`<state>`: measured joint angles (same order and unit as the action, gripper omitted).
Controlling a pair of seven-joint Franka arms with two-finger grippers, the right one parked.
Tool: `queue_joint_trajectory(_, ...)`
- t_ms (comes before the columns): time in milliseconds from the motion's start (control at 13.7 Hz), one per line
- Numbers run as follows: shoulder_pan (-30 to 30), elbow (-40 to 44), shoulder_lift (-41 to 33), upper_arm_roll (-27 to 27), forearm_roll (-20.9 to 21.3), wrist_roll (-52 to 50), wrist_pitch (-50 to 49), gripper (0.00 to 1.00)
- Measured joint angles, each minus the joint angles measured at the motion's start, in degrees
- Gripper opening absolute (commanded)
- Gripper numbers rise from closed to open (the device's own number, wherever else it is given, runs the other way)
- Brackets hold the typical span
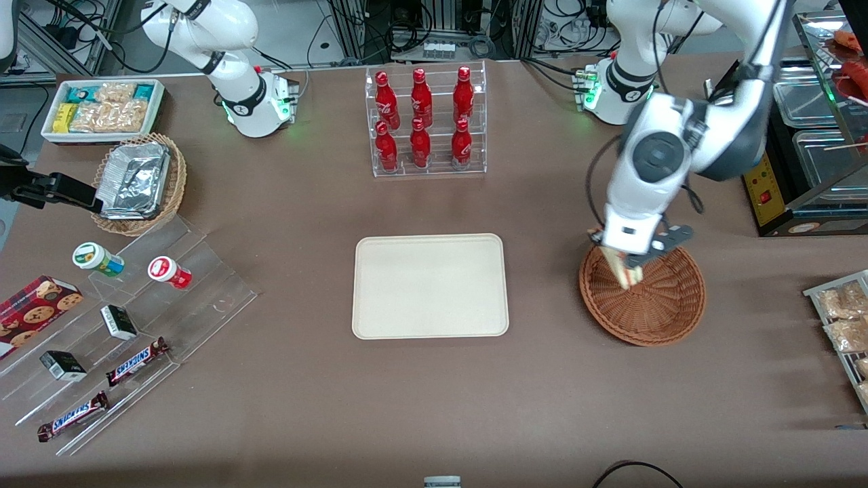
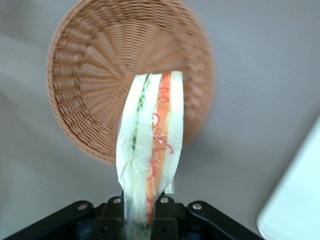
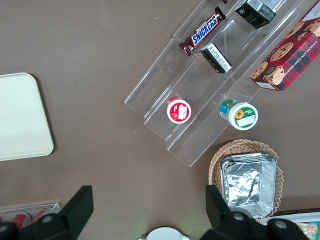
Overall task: Place sandwich from basket to tray
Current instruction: 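Lift the sandwich and carry it with the left gripper over the cream tray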
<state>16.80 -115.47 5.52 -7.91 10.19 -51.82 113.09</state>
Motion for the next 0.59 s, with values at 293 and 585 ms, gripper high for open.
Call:
queue_joint_trajectory(293,10.05,6.73,5.21,-0.20,-1.46,-0.55,-0.02,0.00)
queue_joint_trajectory(585,18.71,20.35,18.58,-0.21,-1.71,-5.10,0.41,0.00)
